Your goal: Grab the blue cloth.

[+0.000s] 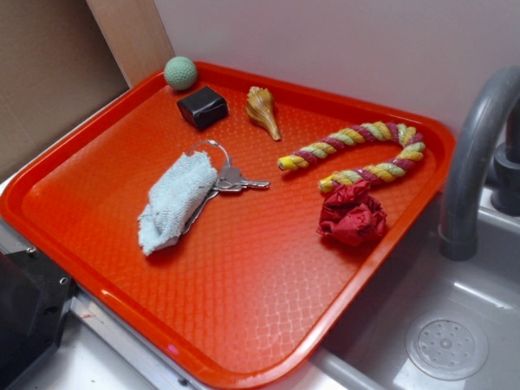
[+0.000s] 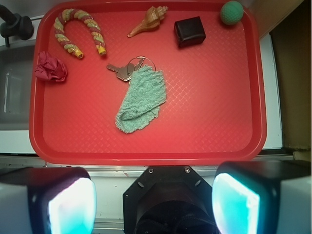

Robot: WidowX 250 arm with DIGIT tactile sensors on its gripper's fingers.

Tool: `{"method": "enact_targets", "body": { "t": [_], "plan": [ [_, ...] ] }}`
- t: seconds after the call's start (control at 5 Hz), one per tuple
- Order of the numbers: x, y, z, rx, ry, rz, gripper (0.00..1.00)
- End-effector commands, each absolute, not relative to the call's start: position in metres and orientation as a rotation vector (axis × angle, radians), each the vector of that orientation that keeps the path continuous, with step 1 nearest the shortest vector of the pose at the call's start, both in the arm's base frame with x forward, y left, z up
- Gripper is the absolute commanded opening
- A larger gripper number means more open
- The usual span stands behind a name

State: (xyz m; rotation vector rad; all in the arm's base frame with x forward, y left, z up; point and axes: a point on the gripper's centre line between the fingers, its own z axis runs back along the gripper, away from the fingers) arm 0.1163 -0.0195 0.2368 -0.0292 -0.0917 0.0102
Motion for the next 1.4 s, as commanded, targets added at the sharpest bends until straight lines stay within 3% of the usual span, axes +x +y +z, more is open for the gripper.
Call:
{"method": "enact_targets", "body": {
  "t": [0.0, 0.2, 0.4, 0.6, 0.8, 1.0, 1.2],
  "plan": [
    [0.116, -0.019, 0.237, -0.029, -0.092, 0.010, 1.00],
    [0.163, -0.048, 0.187, 0.011, -0.034, -0.004, 1.00],
    [0.180, -0.064, 0.140, -0.031, -0.066, 0.016, 1.00],
    [0.184, -0.067, 0.089, -0.014, -0.059, -0.015, 1.00],
    [0.191, -0.053, 0.039, 0.182, -0.070, -0.007, 1.00],
    [0.202, -0.052, 0.000, 0.295, -0.104, 0.025, 0.00],
    [0.200, -0.050, 0.007, 0.239, -0.091, 0.031, 0.00]
  ]
}}
